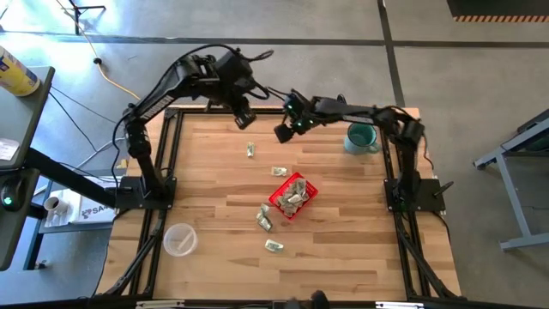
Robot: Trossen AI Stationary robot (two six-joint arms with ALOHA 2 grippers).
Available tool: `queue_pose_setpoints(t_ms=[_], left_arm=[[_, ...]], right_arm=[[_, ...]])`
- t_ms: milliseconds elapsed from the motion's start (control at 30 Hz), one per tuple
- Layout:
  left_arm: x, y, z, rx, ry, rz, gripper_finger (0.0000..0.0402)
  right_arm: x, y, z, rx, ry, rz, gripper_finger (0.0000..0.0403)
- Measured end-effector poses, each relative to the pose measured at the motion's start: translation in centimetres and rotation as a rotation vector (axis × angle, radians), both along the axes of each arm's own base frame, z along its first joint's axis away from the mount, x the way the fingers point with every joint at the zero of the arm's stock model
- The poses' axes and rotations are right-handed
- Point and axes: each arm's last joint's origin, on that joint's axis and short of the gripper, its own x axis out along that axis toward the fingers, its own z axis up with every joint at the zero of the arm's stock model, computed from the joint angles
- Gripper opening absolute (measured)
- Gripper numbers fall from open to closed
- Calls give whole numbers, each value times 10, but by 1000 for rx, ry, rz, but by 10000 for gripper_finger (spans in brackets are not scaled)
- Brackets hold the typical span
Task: Pick and place items into bin
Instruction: Put the white stevia pack into the red bin
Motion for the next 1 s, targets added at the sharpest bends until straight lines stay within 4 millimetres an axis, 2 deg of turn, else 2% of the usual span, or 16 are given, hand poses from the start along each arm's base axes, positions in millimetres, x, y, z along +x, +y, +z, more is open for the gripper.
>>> queue_pose_setpoints(t_ms=[200, 367, 433, 633, 900, 1000], left_arm=[[-16, 19, -3, -22, 34, 92, 44], [-16, 26, -12, -70, 39, 173, 44], [-13, 28, -16, -67, 44, 165, 44], [-6, 35, -30, -89, 48, 157, 44], [-4, 36, -42, -136, 82, 143, 44], [-3, 35, -42, -150, 65, 130, 44]], right_arm=[[14, -34, -6, 80, 43, 69, 126], [19, -63, -10, 141, 74, 61, 17], [21, -72, -18, 191, 97, 55, 10], [30, -86, -46, 331, 191, 58, 29], [44, -97, -38, 330, 171, 50, 3], [41, -104, -48, 369, 203, 26, 5]])
